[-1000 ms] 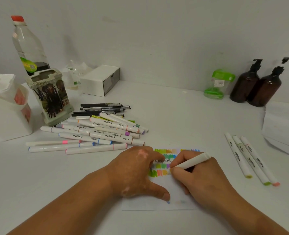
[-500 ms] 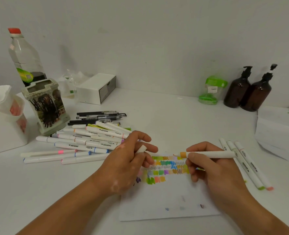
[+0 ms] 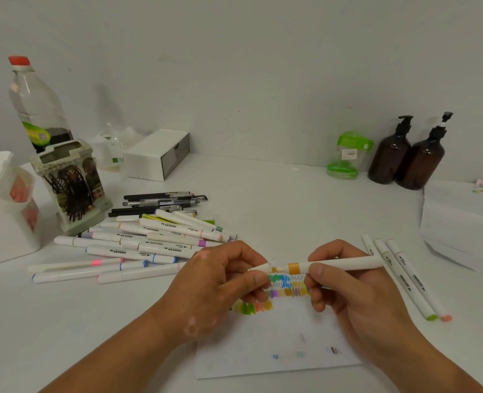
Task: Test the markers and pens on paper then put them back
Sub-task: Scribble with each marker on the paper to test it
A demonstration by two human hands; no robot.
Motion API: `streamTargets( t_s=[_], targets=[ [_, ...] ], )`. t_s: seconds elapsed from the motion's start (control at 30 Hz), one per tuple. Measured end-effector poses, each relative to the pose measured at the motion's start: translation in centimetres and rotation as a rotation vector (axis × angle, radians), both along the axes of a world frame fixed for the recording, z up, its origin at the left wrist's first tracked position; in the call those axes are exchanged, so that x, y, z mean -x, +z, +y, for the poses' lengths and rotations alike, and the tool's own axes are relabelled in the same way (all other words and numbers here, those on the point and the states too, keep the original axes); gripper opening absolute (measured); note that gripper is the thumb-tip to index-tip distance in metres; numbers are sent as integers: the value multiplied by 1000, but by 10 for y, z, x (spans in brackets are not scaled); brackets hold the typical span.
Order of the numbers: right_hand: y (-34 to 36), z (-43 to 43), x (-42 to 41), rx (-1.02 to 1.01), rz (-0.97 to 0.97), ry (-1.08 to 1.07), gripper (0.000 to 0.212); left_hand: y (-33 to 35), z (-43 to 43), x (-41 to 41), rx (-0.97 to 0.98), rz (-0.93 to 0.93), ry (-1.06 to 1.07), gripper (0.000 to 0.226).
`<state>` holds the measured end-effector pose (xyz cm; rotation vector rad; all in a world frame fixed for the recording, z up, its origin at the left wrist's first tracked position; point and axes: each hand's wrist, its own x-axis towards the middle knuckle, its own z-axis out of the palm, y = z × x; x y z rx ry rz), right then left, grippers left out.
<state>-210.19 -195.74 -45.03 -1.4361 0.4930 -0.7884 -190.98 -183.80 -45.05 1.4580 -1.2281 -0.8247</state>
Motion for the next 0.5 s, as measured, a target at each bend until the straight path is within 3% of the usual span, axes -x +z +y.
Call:
streamTargets(
  t_s=[0.3, 0.5],
  targets=[
    [6, 8, -1, 14, 57, 34, 29, 2, 2, 9, 32, 65, -36, 9],
    [6, 5, -1, -21, 45, 72, 56, 3, 3, 8, 53, 98, -57, 8]
  ],
)
